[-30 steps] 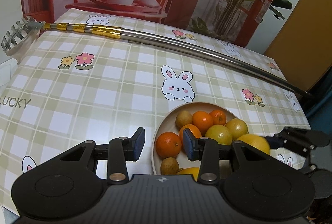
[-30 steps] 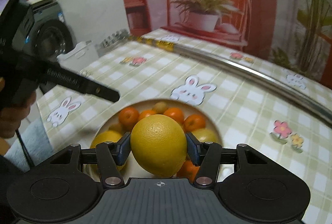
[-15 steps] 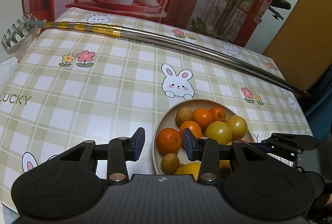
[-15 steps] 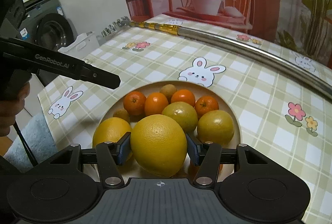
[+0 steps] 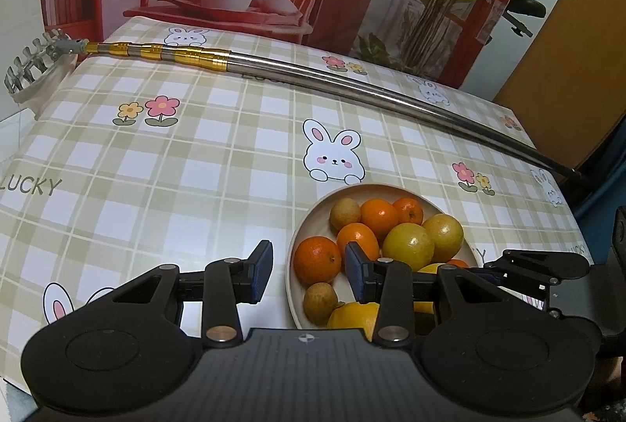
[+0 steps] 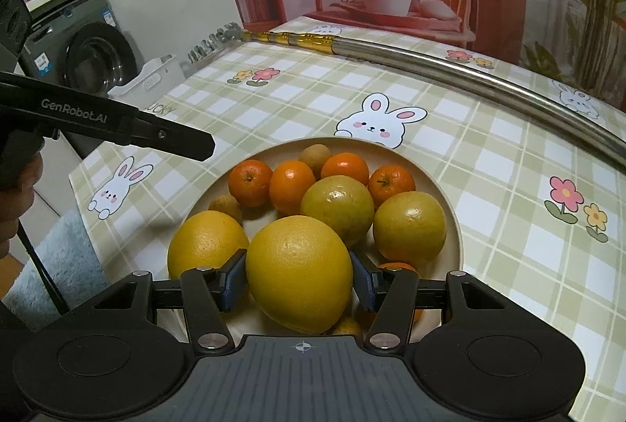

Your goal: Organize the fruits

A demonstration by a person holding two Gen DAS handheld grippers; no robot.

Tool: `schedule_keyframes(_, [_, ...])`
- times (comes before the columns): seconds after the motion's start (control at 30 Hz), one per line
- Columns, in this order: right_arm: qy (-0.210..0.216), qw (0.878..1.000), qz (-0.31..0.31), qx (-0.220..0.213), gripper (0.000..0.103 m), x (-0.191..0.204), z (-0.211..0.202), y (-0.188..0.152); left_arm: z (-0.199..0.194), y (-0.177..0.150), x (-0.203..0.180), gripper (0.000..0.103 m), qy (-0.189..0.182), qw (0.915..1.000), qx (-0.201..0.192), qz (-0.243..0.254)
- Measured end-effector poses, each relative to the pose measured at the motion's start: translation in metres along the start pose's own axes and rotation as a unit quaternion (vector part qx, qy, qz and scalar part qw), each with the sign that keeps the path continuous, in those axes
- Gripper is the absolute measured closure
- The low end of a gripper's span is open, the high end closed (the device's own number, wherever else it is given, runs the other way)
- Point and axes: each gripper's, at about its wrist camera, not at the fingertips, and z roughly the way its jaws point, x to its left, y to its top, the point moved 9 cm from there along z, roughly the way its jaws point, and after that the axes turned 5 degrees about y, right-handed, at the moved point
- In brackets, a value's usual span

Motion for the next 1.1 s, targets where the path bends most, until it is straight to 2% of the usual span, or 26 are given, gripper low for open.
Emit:
schedule_keyframes(0.5, [-0.010, 1.000, -0.009, 0.003, 0.051, 0.000, 0.001, -0.002, -0.016, -0.008, -0.002, 0.057, 0.005, 0.9999, -0.013, 0.007])
schedule_keyframes(0.7, [-0.029, 0.999, -0.008, -0.014, 0.046, 0.002, -0.012, 0.003, -0.028, -0.008, -0.003, 0.054, 0.007, 0.9996, -0.028, 0.008])
schedule_keyframes(0.9, [-0.048, 0.998, 0.000, -0.036, 0.034, 0.000, -0.034, 0.008, -0.042, -0.012, -0.008, 0.053, 0.006, 0.9990, -0.041, 0.015])
schedule_keyframes(1.03, [-0.066, 0.997, 0.010, -0.049, 0.018, -0.002, -0.048, 0.009, -0.053, -0.013, -0.012, 0.051, 0.006, 0.9985, -0.051, 0.018])
schedule_keyframes(1.07, [-0.071, 0.996, 0.015, -0.057, 0.016, -0.003, -0.053, 0.009, -0.056, -0.013, -0.014, 0.049, 0.004, 0.9984, -0.054, 0.019])
schedule_keyframes(1.1, [-0.075, 0.995, 0.019, -0.063, 0.011, -0.003, -0.057, 0.009, -0.059, -0.012, -0.015, 0.042, 0.002, 0.9983, -0.055, 0.020])
